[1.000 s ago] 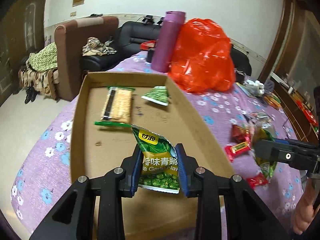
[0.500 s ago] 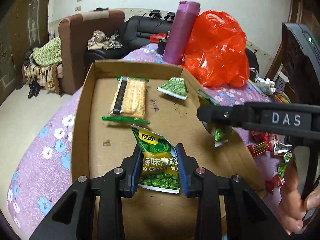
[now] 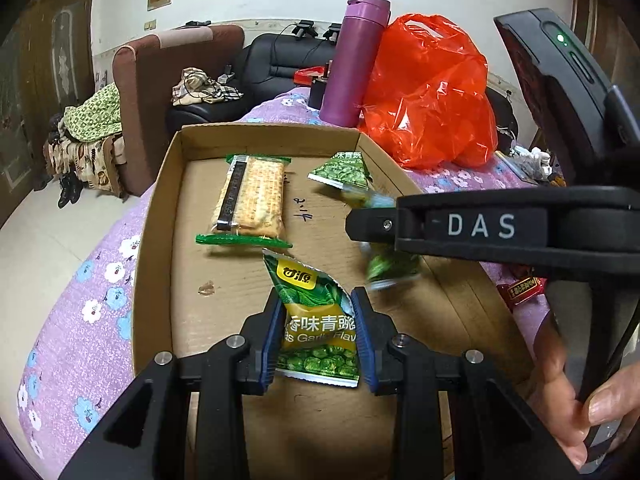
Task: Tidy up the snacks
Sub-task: 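Open both grippers to drop the pea bags into the box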
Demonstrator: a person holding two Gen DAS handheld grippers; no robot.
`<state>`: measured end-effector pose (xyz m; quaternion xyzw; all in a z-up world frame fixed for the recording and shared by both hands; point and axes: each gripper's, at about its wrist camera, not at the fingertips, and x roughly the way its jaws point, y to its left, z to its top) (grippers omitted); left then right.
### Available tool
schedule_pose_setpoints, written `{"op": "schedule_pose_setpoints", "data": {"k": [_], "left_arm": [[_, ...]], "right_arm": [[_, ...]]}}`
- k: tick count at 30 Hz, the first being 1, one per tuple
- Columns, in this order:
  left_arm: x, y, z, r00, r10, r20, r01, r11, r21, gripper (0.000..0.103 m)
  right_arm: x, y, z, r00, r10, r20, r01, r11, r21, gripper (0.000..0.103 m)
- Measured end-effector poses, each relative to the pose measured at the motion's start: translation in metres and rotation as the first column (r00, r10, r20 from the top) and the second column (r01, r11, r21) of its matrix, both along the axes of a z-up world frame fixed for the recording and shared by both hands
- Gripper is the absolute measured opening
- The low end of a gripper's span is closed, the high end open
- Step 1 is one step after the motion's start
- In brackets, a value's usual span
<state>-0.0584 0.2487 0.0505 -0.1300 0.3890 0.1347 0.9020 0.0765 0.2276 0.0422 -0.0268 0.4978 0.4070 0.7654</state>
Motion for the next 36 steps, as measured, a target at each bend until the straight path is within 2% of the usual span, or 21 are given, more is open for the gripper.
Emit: {"op": "schedule_pose_setpoints", "data": {"k": [3, 5, 6, 8, 9, 17, 23, 28, 32, 34, 36], "left_arm": [[0.0, 0.001, -0.001, 1.0, -0.001, -0.002, 0.001, 1.0, -0.008, 0.035], [-0.001, 0.001, 0.0, 1.0, 0.001, 0.001, -0.001, 1.0, -0.006, 0.046], [-0.001, 0.001, 0.001, 1.0, 0.001, 0.008, -0.001, 1.0, -0.003, 0.048], [-0.004, 0.0, 0.003, 1.0, 0.002, 0.025, -0.002, 1.0, 0.003, 0.061], [-0.005, 0.0, 0.004, 0.999, 0.004, 0.035, -0.004, 1.0, 0.007, 0.062], [-0.011, -0.005, 0.01, 0.997, -0.008, 0.079, 0.005, 0.999, 0.034, 0.064], [-0.019, -0.004, 0.014, 0.993, -0.003, 0.118, -0.002, 0.999, 0.04, 0.065], [-0.028, -0.009, 0.021, 0.984, -0.024, 0.175, 0.015, 0.999, 0.051, 0.066], [-0.034, -0.017, 0.031, 0.978, -0.041, 0.204, 0.036, 0.999, 0.029, 0.066], [-0.036, -0.029, 0.038, 0.973, -0.077, 0.217, 0.071, 0.997, 0.036, 0.066], [-0.035, -0.049, 0.047, 0.967, -0.147, 0.21, 0.134, 0.988, 0.073, 0.068]], "right_arm": [[0.0, -0.002, 0.001, 1.0, -0.001, -0.002, 0.001, 1.0, 0.013, 0.047], [-0.001, -0.005, 0.003, 1.0, -0.004, 0.001, 0.003, 1.0, 0.023, 0.053], [-0.002, -0.008, 0.005, 1.0, -0.011, 0.006, 0.011, 1.0, 0.026, 0.053], [-0.002, -0.013, 0.008, 1.0, -0.015, 0.001, 0.015, 0.999, 0.036, 0.053], [-0.003, -0.017, 0.01, 1.0, -0.017, -0.001, 0.017, 0.999, 0.045, 0.053], [-0.01, -0.058, 0.024, 0.998, -0.064, 0.0, 0.064, 0.993, 0.101, 0.053], [-0.013, -0.114, 0.019, 0.992, -0.122, -0.044, 0.126, 0.984, 0.127, 0.055], [-0.014, -0.163, 0.003, 0.982, -0.172, -0.084, 0.178, 0.981, 0.071, 0.056], [-0.017, -0.197, -0.01, 0.974, -0.194, -0.117, 0.197, 0.98, 0.02, 0.056], [-0.02, -0.215, -0.013, 0.969, -0.215, -0.118, 0.217, 0.976, -0.003, 0.056], [-0.022, -0.232, -0.017, 0.966, -0.222, -0.133, 0.225, 0.974, 0.009, 0.055]]}}
